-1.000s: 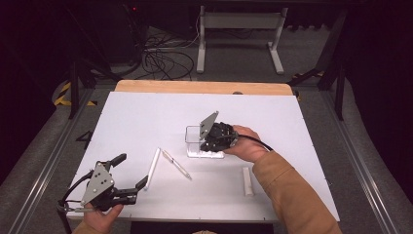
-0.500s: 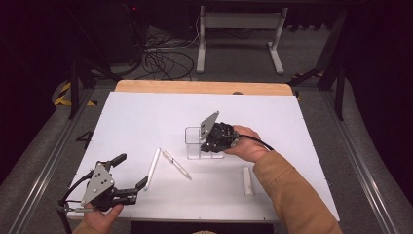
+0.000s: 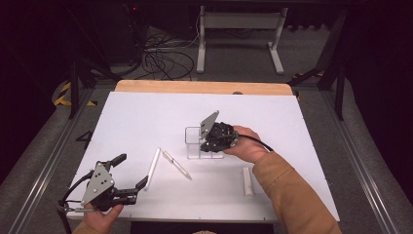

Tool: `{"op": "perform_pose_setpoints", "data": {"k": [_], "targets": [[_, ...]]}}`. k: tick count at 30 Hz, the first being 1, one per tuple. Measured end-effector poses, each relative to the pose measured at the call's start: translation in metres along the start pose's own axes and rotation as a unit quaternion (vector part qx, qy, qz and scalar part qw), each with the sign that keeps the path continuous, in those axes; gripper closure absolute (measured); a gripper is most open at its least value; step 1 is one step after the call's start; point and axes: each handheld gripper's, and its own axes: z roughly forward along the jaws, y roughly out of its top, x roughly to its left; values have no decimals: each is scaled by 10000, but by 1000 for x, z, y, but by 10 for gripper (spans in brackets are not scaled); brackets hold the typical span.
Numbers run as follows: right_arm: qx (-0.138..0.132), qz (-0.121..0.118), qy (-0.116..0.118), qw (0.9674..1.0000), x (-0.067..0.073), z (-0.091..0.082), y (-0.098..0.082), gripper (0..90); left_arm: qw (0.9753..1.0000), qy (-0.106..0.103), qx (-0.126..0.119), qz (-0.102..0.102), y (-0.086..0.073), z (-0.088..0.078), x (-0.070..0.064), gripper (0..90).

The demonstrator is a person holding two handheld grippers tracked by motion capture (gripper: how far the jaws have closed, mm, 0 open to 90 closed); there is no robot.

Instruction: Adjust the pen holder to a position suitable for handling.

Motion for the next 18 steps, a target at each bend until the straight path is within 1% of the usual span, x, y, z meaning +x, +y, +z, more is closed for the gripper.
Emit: {"op": "perform_pose_setpoints", "data": {"k": [2,4,7,8,9,10,12,13,14,16,17,18], "targets": [[-15,4,4,10000,0,0,-1,839,10000,-3,-5,-3,0,0,0,90],[-32,7,-48,10000,1,0,-1,816,10000,8,-8,10,0,0,0,90],[-116,108,-46,9999,0,-4,-1,718,10000,-6,-1,-7,0,0,0,90],[-161,149,-98,9997,0,-6,-1,679,10000,-6,-1,-11,0,1,0,90],[-292,172,-190,9992,-1,-11,-2,605,10000,-1,4,-6,0,1,1,90],[-292,172,-190,9992,-1,-11,-2,605,10000,-8,-8,-22,0,1,1,90],[-450,308,-262,9982,0,-17,-2,525,10000,-18,-21,-9,1,2,1,90],[-622,381,-295,9969,0,-24,-2,455,10000,-31,-16,-12,1,2,1,90],[-622,381,-295,9969,0,-24,-2,455,10000,-43,-17,-22,1,3,1,90],[-806,502,-395,9947,2,-32,-2,380,10000,-56,-3,10,1,4,2,90],[-893,480,-429,9939,2,-35,-3,358,10000,-57,-13,-5,1,4,1,90],[-984,538,-466,9926,3,-38,-3,336,10000,-59,-16,-7,1,4,1,90]]}}
